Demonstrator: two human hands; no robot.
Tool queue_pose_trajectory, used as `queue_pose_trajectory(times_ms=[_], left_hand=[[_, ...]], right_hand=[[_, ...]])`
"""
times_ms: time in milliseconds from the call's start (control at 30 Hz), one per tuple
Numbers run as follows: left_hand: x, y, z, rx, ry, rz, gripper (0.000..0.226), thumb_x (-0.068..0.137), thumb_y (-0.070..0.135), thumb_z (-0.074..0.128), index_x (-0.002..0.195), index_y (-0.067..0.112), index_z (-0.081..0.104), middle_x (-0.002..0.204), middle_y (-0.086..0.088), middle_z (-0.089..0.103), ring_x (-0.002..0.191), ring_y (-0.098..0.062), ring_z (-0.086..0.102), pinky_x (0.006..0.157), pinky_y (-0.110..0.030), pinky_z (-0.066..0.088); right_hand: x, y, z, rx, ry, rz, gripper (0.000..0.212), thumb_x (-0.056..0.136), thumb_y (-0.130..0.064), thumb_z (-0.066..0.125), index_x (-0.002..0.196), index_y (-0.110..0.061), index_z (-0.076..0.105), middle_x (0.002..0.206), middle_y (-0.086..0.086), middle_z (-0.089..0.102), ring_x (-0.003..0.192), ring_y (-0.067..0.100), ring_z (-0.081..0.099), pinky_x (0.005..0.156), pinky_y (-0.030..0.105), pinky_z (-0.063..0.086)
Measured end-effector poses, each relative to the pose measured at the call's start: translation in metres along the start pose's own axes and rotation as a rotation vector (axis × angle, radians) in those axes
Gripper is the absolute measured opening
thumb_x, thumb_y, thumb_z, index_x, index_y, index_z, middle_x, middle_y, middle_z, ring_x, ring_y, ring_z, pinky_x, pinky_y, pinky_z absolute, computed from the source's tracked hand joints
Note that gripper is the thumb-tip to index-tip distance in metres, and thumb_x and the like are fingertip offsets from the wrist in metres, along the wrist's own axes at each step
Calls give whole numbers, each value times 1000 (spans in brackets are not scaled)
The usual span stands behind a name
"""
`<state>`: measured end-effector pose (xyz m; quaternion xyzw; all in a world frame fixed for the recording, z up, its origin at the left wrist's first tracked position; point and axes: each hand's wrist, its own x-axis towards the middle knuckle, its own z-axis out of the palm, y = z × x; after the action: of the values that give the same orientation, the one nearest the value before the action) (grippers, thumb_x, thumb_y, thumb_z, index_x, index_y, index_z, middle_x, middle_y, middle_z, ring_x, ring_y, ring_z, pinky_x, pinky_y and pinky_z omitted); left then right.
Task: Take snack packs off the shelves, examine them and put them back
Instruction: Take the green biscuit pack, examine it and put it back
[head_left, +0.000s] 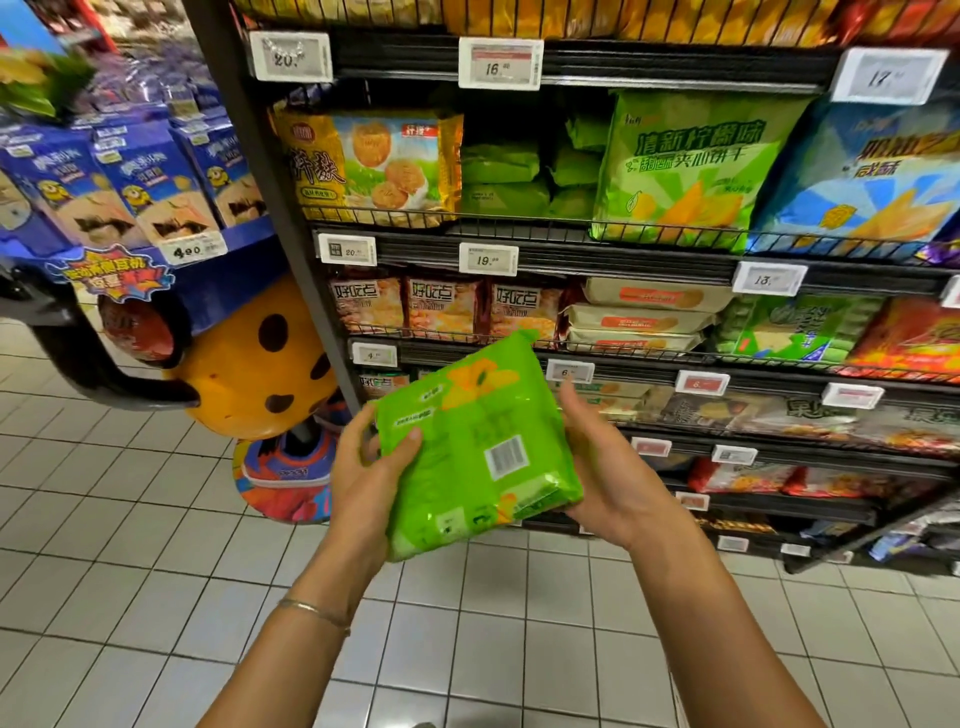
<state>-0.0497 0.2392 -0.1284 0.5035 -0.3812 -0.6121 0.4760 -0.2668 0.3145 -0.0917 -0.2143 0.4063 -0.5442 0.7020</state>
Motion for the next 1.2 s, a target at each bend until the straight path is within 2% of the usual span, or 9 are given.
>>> queue_pose_trajectory(times_ms=[100,200,267,433,567,667,767,1033,1200], left_hand=[[3,12,-14,-208,-163,-232,22,92,20,71,112,23,79,114,-6,78,99,-23,79,72,-42,66],[-4,13,-15,-173,-364,-429,39,89,30,68,124,15,76,126,-16,74,116,-35,72,90,-57,61],[-5,10,-13,-109,-359,-337,49,86,22,72,134,14,66,128,-17,74,116,-38,72,94,-57,59],[-7,11,-16,-15,-376,-146,61,81,12,84,137,12,60,127,-15,74,116,-36,72,92,-47,62],[-8,20,-15,102,-413,-79,71,70,9,92,134,10,62,125,-13,75,115,-34,73,100,-49,57],[-6,26,-19,210,-431,6,65,68,14,86,129,11,65,120,-8,78,112,-30,74,93,-41,61],[-6,30,-22,303,-422,98,79,56,16,93,130,11,63,119,-7,78,109,-26,75,87,-38,63],[-4,31,-21,299,-442,138,70,61,16,94,124,22,65,118,2,78,107,-18,76,79,-26,62],[-5,26,-19,242,-436,95,77,61,30,91,131,17,63,124,-5,77,113,-24,74,87,-34,62]], right_hand=[[0,6,-12,48,25,-57,33,87,-23,69,118,-14,76,116,15,77,100,31,76,79,46,64],[1,15,-21,51,20,-67,39,79,-8,73,117,-13,77,119,19,75,99,34,76,78,48,63],[2,19,-27,22,3,-56,48,76,-7,72,124,-15,73,125,19,72,103,35,74,81,50,60],[2,18,-41,-222,1,-79,70,73,-21,83,138,-15,60,131,17,70,113,35,71,84,42,61],[2,19,-46,-280,51,-137,57,79,-21,84,133,-18,65,130,16,71,117,35,70,86,41,61],[-3,17,-47,-494,104,-266,45,82,-15,85,123,-28,73,124,4,75,116,23,71,87,29,60],[-7,17,-46,-587,155,-350,50,78,-7,87,112,-41,74,116,-5,77,108,12,73,80,21,59],[-4,13,-49,-648,168,-342,48,73,-14,89,109,-42,73,117,-6,77,112,13,72,89,26,60],[-3,13,-47,-622,127,-367,63,67,-30,90,126,-34,66,124,-5,75,117,16,70,100,39,58]])
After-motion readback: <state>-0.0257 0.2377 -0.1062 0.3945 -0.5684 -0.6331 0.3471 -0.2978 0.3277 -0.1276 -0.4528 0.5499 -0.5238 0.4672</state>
